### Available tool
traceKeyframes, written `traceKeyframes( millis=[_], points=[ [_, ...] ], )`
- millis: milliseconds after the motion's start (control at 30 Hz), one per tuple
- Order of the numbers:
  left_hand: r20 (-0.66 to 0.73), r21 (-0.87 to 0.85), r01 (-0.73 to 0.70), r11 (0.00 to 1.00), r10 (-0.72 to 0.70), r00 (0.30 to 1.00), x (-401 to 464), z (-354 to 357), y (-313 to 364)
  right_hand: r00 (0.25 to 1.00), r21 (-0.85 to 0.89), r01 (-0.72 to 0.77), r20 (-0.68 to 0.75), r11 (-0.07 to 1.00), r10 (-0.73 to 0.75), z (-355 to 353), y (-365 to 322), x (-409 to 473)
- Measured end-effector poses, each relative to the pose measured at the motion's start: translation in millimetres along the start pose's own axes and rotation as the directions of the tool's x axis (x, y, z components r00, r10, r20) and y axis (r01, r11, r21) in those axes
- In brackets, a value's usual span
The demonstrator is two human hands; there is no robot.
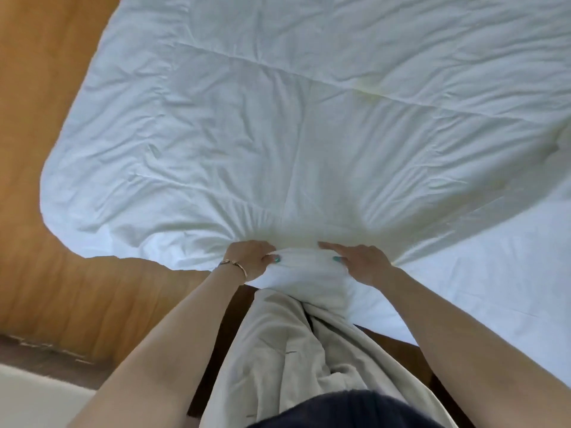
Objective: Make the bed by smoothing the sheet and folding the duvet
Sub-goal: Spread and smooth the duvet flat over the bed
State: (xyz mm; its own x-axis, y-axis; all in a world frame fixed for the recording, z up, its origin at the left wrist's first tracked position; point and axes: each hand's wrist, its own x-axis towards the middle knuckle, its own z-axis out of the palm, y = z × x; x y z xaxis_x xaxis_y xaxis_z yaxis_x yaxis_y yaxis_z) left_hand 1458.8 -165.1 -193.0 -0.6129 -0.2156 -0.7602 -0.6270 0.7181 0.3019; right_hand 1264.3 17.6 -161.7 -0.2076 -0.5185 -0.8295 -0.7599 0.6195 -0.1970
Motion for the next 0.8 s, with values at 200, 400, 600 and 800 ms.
traceKeyframes(
  millis=[200, 400, 600, 800],
  points=[
    [0.162, 0.064, 0.006, 0.998, -0.016, 0.987, -35.8, 16.4, -18.8, 0.978, 0.103, 0.057, 0.193, 0.993, -0.077, 52.9, -33.3, -19.7],
    [0.191, 0.085, 0.086, 0.993, -0.101, 0.976, -37.7, 34.0, 9.0, 0.975, -0.034, 0.067, 0.215, 0.997, -0.058, 57.7, -0.7, -53.7],
    [-0.053, -0.139, -0.194, 0.971, 0.189, 0.981, 5.6, 42.7, 175.2, 0.998, -0.378, -0.057, -0.045, 0.924, 0.043, 18.5, 156.9, -89.6],
    [-0.124, -0.195, -0.183, 0.964, 0.161, 0.979, 53.3, 51.7, 336.1, 0.987, -0.525, -0.043, -0.156, 0.85, -0.046, -42.9, 285.2, -71.2]
  ],
)
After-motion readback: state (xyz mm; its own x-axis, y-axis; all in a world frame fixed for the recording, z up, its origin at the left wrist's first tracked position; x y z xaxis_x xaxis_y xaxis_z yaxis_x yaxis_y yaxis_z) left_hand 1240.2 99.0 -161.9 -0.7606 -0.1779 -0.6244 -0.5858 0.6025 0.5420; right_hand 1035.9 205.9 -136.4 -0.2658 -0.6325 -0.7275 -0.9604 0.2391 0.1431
